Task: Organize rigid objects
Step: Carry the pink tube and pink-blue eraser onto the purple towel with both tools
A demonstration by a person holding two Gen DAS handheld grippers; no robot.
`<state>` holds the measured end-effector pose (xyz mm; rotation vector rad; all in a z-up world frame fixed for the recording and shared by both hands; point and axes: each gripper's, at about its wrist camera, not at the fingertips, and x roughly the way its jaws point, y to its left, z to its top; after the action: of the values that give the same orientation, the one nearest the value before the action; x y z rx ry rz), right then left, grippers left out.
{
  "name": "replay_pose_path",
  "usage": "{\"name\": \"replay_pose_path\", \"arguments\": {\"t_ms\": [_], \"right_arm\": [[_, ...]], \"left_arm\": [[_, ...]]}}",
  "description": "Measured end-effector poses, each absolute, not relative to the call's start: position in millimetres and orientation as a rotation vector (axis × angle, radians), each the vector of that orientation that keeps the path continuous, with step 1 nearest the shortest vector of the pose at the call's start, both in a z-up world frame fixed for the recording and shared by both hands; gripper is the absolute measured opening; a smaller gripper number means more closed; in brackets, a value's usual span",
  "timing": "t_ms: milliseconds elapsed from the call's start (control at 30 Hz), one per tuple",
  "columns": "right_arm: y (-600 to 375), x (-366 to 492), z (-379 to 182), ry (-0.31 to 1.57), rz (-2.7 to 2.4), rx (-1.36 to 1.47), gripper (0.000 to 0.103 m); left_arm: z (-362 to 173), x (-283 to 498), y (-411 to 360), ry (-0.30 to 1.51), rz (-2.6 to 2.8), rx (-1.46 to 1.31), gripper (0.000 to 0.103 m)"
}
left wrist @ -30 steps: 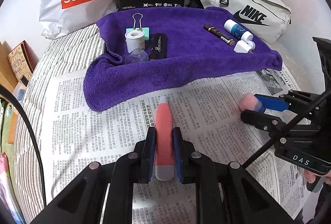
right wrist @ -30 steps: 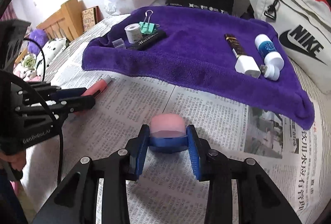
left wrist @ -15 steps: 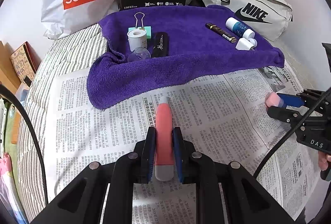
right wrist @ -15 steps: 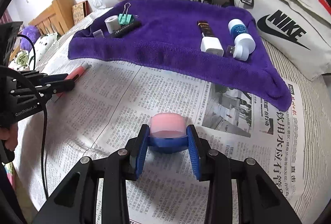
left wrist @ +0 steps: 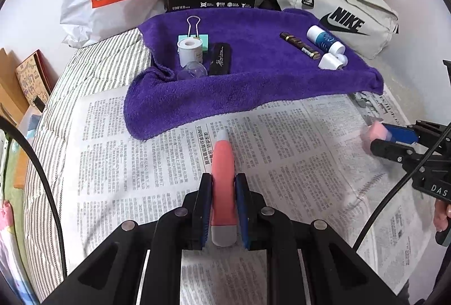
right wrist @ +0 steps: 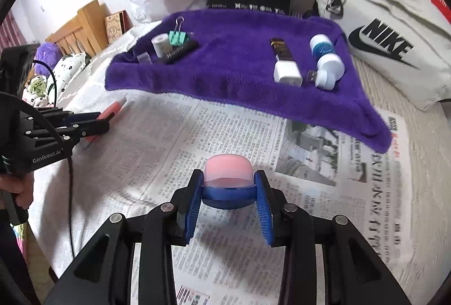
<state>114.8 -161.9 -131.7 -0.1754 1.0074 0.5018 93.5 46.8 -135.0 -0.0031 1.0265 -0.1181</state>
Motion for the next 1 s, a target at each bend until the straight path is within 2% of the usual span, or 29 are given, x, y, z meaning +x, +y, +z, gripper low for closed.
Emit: {"name": "replay_pose_path", "arguments": {"t_ms": [433, 1000], "right_arm": [[-184, 122, -83, 0.967, 0.516, -0.087, 0.037], [-190, 165, -72, 0.969, 0.506, -0.069, 0.037]], "left_arm": [[-92, 86, 48, 0.981, -0.14, -0.024, 0.017], [-69, 124, 46, 0.974, -0.162, -0.001, 0.017]]}}
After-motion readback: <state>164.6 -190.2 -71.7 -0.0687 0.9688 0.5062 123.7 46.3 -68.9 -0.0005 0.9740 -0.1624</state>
